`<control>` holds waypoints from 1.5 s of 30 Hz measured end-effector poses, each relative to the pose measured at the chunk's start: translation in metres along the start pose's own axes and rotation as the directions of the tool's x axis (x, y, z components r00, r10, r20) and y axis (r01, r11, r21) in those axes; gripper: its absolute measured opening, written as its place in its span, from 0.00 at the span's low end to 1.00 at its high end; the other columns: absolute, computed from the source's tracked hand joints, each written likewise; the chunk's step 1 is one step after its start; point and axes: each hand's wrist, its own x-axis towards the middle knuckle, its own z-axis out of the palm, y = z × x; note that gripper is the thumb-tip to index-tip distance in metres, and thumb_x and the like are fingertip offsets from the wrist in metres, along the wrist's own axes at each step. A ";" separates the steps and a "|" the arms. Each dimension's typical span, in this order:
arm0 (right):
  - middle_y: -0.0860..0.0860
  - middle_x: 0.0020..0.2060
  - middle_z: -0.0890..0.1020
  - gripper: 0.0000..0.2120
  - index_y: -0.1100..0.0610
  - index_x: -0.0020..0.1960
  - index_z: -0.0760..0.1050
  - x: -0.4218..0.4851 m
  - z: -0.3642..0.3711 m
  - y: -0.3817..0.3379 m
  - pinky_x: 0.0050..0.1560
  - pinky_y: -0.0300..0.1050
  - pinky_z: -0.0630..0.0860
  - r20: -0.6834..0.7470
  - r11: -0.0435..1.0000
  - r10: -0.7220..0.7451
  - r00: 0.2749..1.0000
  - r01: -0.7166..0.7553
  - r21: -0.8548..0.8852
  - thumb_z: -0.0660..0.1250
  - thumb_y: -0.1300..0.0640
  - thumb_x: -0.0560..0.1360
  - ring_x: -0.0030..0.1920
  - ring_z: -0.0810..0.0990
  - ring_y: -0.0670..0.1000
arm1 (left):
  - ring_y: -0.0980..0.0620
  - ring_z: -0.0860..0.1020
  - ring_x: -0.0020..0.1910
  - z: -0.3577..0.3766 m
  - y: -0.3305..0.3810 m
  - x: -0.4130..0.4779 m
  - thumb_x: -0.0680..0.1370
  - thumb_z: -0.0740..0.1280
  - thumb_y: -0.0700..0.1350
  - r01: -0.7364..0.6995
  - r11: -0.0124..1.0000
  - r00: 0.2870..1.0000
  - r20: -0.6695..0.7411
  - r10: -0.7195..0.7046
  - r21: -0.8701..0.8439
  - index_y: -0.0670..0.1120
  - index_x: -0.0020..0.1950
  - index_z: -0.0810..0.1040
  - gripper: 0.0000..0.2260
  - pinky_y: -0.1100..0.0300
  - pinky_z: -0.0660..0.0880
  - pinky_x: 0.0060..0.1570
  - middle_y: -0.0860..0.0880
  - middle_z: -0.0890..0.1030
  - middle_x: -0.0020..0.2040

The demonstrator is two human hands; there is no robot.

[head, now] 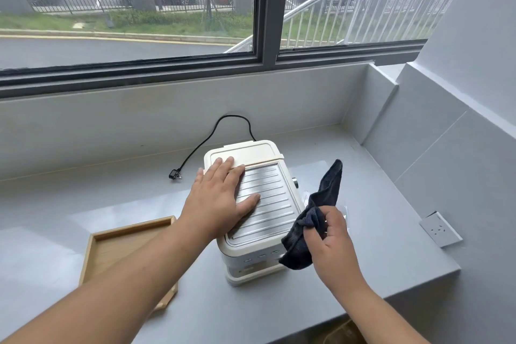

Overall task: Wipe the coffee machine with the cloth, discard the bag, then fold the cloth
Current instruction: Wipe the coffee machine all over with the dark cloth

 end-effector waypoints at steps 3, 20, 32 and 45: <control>0.36 0.54 0.70 0.11 0.38 0.55 0.71 -0.015 0.008 0.000 0.51 0.30 0.71 -0.066 0.997 -0.037 0.997 0.033 -0.064 0.67 0.47 0.74 0.58 0.75 0.39 | 0.50 0.48 0.84 0.001 0.000 0.000 0.74 0.48 0.77 0.000 1.000 1.000 0.001 0.000 0.006 0.57 0.83 0.58 0.41 0.43 0.43 0.81 0.52 0.54 0.86; 0.50 0.41 0.77 0.18 0.49 0.51 0.73 -0.046 0.056 -0.026 0.36 0.40 0.73 0.153 0.738 -0.550 0.821 0.563 -0.371 0.75 0.44 0.67 0.36 0.76 0.51 | 0.49 0.48 0.84 0.003 -0.001 -0.002 0.75 0.48 0.76 -0.004 1.000 1.000 -0.004 0.004 -0.015 0.55 0.83 0.58 0.41 0.42 0.42 0.82 0.51 0.54 0.86; 0.50 0.34 0.78 0.06 0.52 0.41 0.83 -0.049 0.086 -0.061 0.22 0.44 0.73 0.372 0.366 -0.681 0.630 0.734 -0.572 0.78 0.58 0.65 0.30 0.77 0.53 | 0.52 0.50 0.84 -0.003 -0.010 -0.006 0.77 0.54 0.71 -0.047 0.985 0.999 -0.018 0.045 -0.164 0.55 0.81 0.64 0.35 0.46 0.43 0.82 0.53 0.58 0.85; 0.48 0.36 0.76 0.17 0.49 0.40 0.74 -0.024 0.128 -0.100 0.21 0.42 0.71 0.586 0.271 -0.519 0.622 0.770 -0.577 0.78 0.58 0.56 0.28 0.73 0.49 | 0.66 0.68 0.71 -0.015 -0.051 -0.030 0.81 0.70 0.54 -0.104 0.860 0.988 -0.149 0.033 -0.499 0.59 0.57 0.84 0.07 0.68 0.63 0.70 0.65 0.77 0.68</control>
